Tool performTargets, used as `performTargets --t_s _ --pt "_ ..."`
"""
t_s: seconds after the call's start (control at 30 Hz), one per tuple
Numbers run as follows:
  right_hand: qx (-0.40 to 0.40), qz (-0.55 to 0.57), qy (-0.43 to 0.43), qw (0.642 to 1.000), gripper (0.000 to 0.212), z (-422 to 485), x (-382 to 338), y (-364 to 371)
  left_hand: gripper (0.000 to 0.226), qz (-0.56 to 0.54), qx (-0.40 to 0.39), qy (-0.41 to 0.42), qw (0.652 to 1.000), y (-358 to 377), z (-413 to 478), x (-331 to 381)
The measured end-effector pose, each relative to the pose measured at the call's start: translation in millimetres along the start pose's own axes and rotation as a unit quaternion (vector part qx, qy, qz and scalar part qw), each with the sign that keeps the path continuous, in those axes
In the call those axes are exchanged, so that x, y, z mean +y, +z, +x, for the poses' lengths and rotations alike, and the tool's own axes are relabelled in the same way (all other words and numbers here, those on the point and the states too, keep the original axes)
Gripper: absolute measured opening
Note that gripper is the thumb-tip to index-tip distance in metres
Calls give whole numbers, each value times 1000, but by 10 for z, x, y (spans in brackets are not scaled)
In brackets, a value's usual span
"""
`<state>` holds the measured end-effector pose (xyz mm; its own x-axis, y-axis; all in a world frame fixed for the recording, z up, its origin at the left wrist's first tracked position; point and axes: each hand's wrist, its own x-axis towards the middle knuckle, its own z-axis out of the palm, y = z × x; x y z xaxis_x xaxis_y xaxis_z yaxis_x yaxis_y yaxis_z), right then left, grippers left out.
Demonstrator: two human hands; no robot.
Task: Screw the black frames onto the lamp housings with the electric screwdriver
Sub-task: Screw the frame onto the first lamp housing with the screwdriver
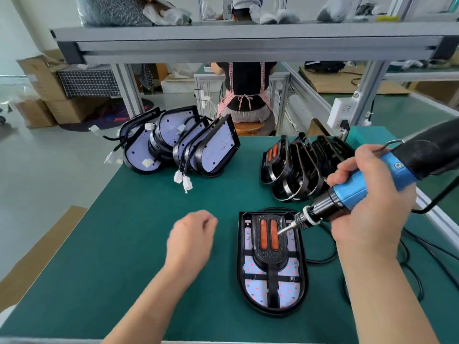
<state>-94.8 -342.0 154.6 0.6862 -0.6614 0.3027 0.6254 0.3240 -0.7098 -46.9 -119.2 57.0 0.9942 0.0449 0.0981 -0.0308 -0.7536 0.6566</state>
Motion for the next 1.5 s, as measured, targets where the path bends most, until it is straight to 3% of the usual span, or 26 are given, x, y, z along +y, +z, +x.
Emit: performTargets --t_s 0.07,0.23,0.4,0.6,0.67,0.73,0.77,0.83,0.9,1.0,1.07,1.27,1.5 --pt "14 -4 -3 1000 12 -28 -6 -9 14 41 5 -16 999 -124 156 -123" --pt "23 -4 -2 1000 13 -99 -30 -22 11 125 -92 36 987 -168 463 -189" --pt "24 -5 -5 1000 15 -144 -71 -34 11 258 -163 101 947 -111 639 -94" --pt "33 -8 -3 999 14 -166 -81 -54 17 305 -193 142 922 -140 667 -48" --pt "40 -9 -2 999 13 -169 -77 -55 17 244 -146 137 949 -166 620 -42" --pt "48 -2 -3 999 14 -169 -85 -40 12 66 -93 104 988 -205 492 21" --pt "51 3 -3 999 15 -169 -92 -27 10 -58 -92 68 992 -221 380 83" --pt "62 12 -4 998 15 -160 -107 12 8 -298 -132 -18 945 -229 109 216" --pt "79 18 -3 997 14 -146 -121 61 6 -467 -184 -100 859 -191 -154 321" --pt "85 37 8 996 11 -136 -137 137 3 -606 -232 -197 735 -129 -408 409" --pt "83 43 12 996 17 -152 -137 179 9 -647 -244 -234 684 -103 -494 422" --pt "52 57 14 997 12 -245 -121 253 14 -692 -264 -257 621 -111 -570 431" --pt "23 57 15 998 21 -291 -75 262 15 -700 -265 -259 611 -108 -593 460"
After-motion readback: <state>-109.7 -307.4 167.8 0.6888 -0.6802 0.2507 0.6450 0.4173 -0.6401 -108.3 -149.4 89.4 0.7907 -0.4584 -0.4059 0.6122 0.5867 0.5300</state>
